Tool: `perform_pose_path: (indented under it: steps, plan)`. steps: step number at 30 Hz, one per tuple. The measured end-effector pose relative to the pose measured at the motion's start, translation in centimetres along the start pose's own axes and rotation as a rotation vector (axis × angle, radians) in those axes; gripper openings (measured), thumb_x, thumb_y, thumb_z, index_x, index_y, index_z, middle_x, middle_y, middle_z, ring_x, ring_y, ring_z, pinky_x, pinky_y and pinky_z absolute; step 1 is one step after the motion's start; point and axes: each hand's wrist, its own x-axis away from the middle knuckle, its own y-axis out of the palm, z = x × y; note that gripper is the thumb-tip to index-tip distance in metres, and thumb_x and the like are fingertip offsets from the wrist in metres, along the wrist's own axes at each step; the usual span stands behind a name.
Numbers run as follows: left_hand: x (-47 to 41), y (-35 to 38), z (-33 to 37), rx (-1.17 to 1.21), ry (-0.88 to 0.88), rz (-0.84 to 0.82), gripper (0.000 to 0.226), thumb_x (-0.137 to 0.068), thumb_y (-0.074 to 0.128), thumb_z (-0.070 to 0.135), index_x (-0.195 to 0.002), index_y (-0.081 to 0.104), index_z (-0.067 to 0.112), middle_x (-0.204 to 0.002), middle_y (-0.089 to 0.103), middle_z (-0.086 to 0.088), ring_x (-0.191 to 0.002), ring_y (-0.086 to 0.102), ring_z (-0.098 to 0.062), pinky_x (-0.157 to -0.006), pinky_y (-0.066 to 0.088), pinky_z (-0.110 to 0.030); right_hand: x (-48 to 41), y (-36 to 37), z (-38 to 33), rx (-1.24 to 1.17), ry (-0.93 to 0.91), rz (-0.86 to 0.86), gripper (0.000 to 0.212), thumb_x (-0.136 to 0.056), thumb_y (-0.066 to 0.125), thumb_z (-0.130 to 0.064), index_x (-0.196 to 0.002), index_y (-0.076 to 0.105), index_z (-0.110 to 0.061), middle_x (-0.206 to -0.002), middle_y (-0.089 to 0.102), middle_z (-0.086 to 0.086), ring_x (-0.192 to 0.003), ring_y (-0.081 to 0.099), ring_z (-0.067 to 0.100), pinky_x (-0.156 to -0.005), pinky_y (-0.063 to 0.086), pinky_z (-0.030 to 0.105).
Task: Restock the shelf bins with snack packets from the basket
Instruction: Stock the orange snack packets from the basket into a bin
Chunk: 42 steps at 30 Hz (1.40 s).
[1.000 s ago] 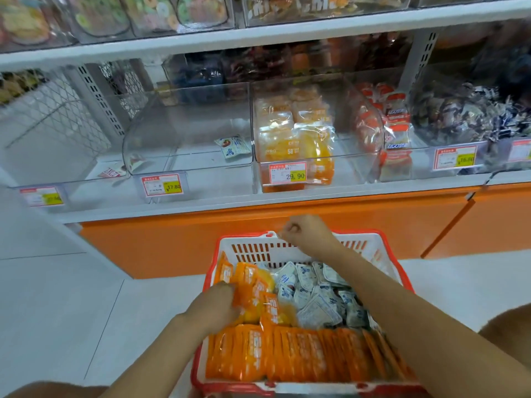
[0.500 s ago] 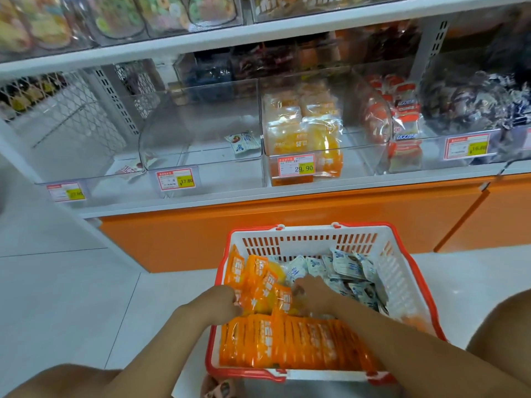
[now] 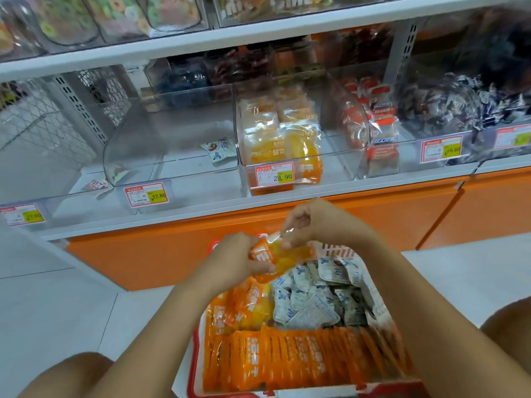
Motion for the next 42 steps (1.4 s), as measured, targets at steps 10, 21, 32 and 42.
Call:
perform_pose_path:
  steps: [10, 21, 32, 42]
  plan:
    - [-3.0, -1.7, 4.7, 0.528, 0.075, 0.294, 0.012, -0.079, 0.074, 0.035, -0.085, 0.067, 0.027, -0.076, 0.071, 0.011, -0.069, 0.065, -0.003, -0.061, 0.047, -0.014, 1.3, -5.4, 0.3, -0.54, -0.085, 0.252, 0.037, -0.07, 0.074, -0.012, -0.105, 0.067, -0.017, -0.094, 0.074, 0.007, -0.082, 0.071, 0.019, -0.076, 0.058, 0.029]
    - [-5.9, -1.5, 2.5, -0.06, 0.074, 0.635, 0.062, -0.092, 0.058, 0.021, -0.147, 0.032, 0.015, -0.149, 0.033, -0.003, -0.135, 0.035, -0.018, -0.104, 0.037, -0.028, -4.0, -15.4, -3.2, 0.098, -0.139, 0.782, 0.026, -0.084, 0.065, -0.004, -0.107, 0.061, -0.016, -0.09, 0.059, -0.004, -0.084, 0.056, 0.012, -0.076, 0.047, 0.027]
    - [-5.9, -1.6, 1.9, -0.018, 0.12, 0.68, 0.054, -0.093, 0.055, 0.009, -0.144, 0.038, 0.014, -0.148, 0.04, -0.004, -0.137, 0.033, -0.018, -0.108, 0.02, -0.021, -11.1, -12.2, 0.4, 0.337, 0.311, 0.469, 0.057, -0.08, 0.076, -0.017, -0.132, 0.054, -0.01, -0.126, 0.06, 0.01, -0.111, 0.06, 0.026, -0.087, 0.043, 0.025]
    - [-3.4, -0.7, -0.6, 0.007, 0.055, 0.557, 0.043, -0.092, 0.047, -0.006, -0.128, 0.059, 0.013, -0.13, 0.058, -0.006, -0.117, 0.057, -0.021, -0.099, 0.034, -0.018, -7.3, -7.2, -0.3, 0.265, -0.196, 0.996, 0.03, -0.096, 0.053, -0.031, -0.086, 0.068, -0.007, -0.086, 0.066, 0.004, -0.078, 0.058, 0.014, -0.068, 0.042, 0.018]
